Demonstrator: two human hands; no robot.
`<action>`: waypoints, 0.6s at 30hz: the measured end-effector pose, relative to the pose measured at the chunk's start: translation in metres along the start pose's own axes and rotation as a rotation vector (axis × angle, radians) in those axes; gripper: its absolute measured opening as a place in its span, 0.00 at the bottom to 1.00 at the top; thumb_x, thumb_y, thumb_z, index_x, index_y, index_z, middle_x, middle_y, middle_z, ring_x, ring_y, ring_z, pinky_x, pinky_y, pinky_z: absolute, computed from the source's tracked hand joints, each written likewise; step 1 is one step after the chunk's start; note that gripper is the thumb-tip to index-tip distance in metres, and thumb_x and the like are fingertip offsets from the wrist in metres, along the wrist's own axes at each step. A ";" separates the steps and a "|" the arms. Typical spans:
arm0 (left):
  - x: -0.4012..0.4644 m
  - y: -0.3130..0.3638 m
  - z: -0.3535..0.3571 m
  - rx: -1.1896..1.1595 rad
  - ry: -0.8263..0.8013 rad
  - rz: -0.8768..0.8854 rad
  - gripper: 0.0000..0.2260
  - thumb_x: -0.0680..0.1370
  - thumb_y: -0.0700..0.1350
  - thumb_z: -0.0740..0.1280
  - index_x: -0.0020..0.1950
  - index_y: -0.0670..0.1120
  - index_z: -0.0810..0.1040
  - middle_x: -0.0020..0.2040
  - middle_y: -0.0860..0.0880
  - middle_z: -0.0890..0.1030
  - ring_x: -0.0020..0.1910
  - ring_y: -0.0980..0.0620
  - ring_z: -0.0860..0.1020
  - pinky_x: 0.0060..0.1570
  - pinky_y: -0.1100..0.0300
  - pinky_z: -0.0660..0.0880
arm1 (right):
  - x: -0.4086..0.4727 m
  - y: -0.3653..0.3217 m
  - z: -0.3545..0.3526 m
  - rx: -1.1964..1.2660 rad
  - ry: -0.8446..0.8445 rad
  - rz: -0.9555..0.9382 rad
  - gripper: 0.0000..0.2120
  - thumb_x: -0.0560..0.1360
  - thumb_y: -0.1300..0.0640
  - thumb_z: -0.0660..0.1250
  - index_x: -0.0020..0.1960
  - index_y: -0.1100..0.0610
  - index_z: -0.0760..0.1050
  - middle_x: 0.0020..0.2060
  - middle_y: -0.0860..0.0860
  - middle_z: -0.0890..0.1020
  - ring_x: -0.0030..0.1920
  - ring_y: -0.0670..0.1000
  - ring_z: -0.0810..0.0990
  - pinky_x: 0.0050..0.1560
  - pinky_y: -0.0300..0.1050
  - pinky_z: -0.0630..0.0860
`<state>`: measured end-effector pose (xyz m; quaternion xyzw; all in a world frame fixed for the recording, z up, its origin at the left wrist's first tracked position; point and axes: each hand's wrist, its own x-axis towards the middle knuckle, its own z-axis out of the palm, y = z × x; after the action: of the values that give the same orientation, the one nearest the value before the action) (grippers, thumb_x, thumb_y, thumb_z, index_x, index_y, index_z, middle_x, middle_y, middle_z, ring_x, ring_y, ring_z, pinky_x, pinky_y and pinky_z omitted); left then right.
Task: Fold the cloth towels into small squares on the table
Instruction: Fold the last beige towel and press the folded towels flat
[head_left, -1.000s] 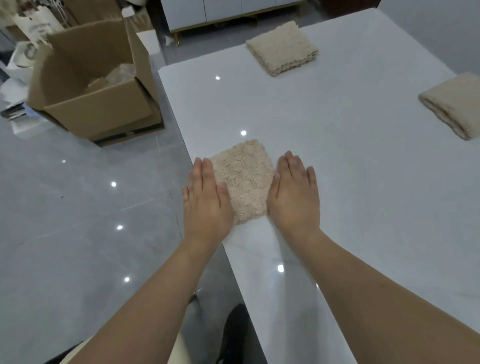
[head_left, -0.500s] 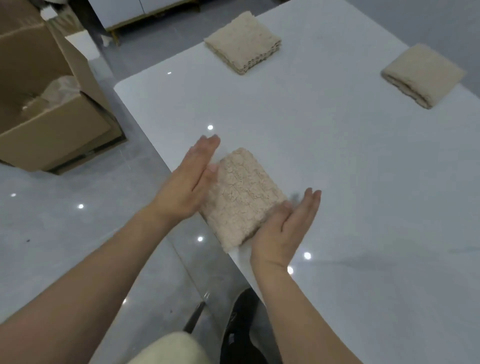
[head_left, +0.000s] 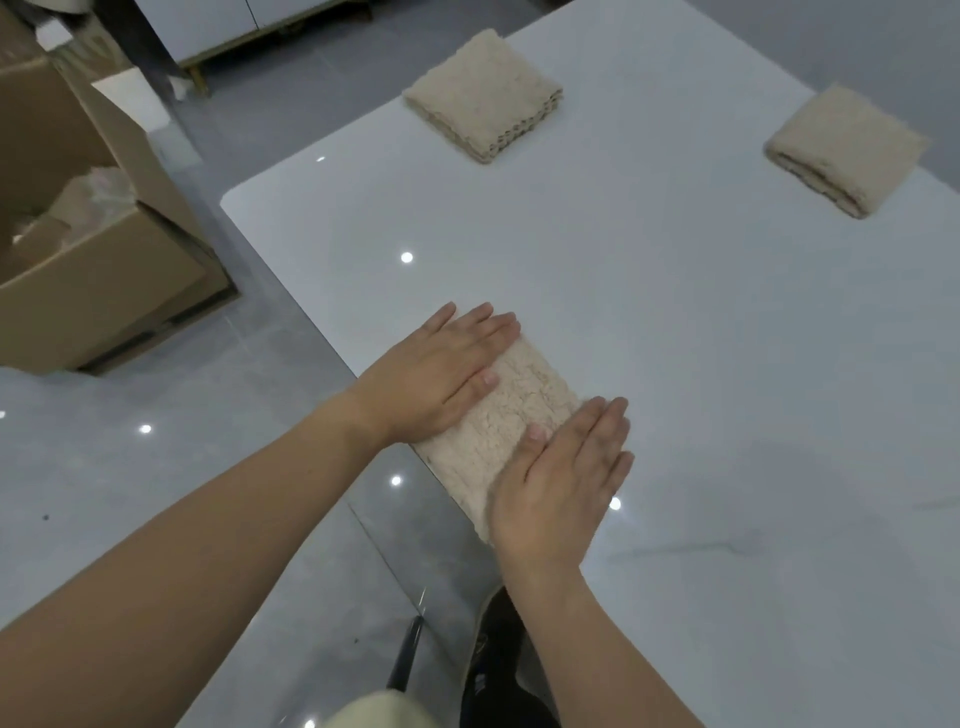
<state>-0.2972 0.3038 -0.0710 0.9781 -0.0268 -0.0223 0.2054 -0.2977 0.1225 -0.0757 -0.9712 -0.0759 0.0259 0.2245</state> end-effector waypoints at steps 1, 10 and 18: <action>-0.001 -0.004 -0.002 0.019 -0.008 0.001 0.25 0.85 0.55 0.44 0.81 0.49 0.53 0.81 0.52 0.55 0.80 0.55 0.48 0.78 0.51 0.45 | 0.001 0.005 -0.003 -0.018 -0.011 -0.009 0.29 0.82 0.48 0.44 0.78 0.63 0.48 0.78 0.57 0.49 0.78 0.54 0.45 0.76 0.52 0.41; 0.046 -0.027 -0.028 0.042 0.099 -0.086 0.25 0.85 0.53 0.46 0.80 0.44 0.56 0.81 0.47 0.56 0.80 0.51 0.49 0.78 0.53 0.46 | 0.109 0.020 -0.035 -0.020 -0.011 -0.114 0.30 0.80 0.48 0.44 0.78 0.63 0.51 0.78 0.57 0.53 0.78 0.55 0.49 0.77 0.53 0.43; 0.120 -0.031 -0.046 0.068 0.139 -0.034 0.26 0.84 0.52 0.48 0.78 0.40 0.61 0.79 0.43 0.61 0.79 0.46 0.57 0.78 0.51 0.52 | 0.206 -0.022 -0.031 0.063 -0.060 -0.254 0.26 0.83 0.52 0.47 0.78 0.61 0.52 0.78 0.56 0.52 0.78 0.53 0.47 0.77 0.49 0.41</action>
<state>-0.1733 0.3427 -0.0456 0.9840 0.0035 0.0430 0.1728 -0.0944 0.1612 -0.0412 -0.9450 -0.2042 0.0284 0.2537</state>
